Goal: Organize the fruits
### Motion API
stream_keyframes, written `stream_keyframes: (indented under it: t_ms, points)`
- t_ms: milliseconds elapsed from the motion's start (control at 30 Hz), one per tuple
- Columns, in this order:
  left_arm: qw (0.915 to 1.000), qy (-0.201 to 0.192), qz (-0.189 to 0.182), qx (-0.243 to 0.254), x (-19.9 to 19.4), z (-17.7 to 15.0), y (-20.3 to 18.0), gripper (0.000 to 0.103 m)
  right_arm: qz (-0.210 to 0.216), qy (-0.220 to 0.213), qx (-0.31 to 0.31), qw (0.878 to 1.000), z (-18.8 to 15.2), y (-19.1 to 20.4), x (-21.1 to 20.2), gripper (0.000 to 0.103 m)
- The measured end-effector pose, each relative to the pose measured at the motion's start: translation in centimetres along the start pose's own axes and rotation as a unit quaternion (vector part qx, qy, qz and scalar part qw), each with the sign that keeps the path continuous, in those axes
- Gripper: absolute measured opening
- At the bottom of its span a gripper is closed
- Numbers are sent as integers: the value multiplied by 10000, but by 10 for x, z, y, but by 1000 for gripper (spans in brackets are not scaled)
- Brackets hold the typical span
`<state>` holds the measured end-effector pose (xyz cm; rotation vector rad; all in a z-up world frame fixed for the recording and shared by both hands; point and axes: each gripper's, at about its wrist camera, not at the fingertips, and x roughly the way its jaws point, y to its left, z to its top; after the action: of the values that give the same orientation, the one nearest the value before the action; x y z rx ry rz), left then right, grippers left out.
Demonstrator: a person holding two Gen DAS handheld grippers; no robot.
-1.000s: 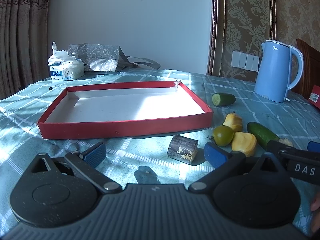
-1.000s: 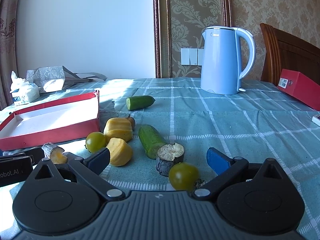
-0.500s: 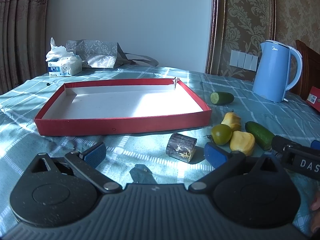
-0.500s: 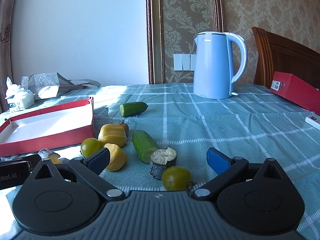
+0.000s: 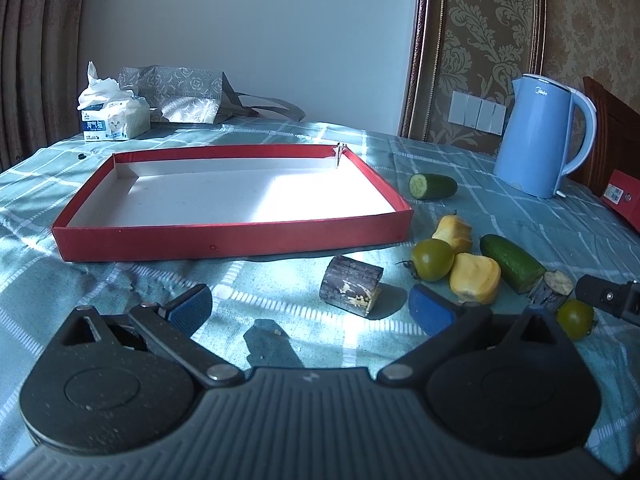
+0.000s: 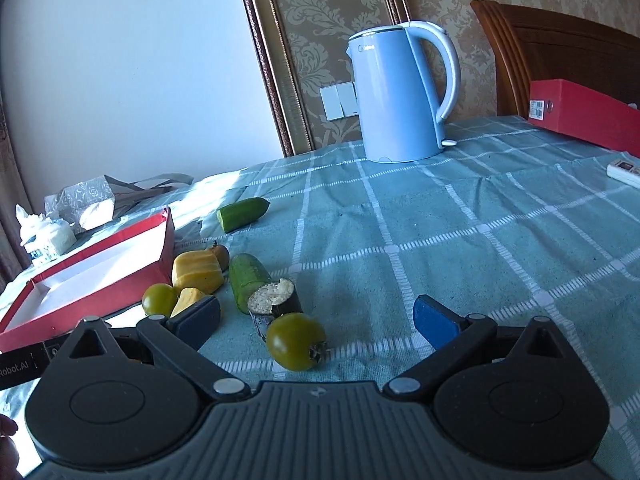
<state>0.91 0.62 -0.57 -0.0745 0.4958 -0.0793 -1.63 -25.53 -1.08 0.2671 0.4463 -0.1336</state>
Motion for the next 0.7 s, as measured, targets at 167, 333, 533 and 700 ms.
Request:
stream_keyframes:
  t_ms: [167, 333, 533, 700]
  points:
    - [9999, 64, 7, -106, 2, 1, 3, 103, -183, 174, -552, 9982, 2, 16, 12, 103]
    - [9994, 164, -42, -303, 5, 2, 10, 103, -12, 535, -407, 9977, 0, 7, 20, 87]
    - [9990, 211, -50, -384, 6, 3, 12, 103, 72, 658, -380, 9971, -1, 5, 22, 65]
    - [9992, 237, -103, -294, 7, 2, 10, 103, -33, 673, -580, 9960, -1, 12, 24, 48]
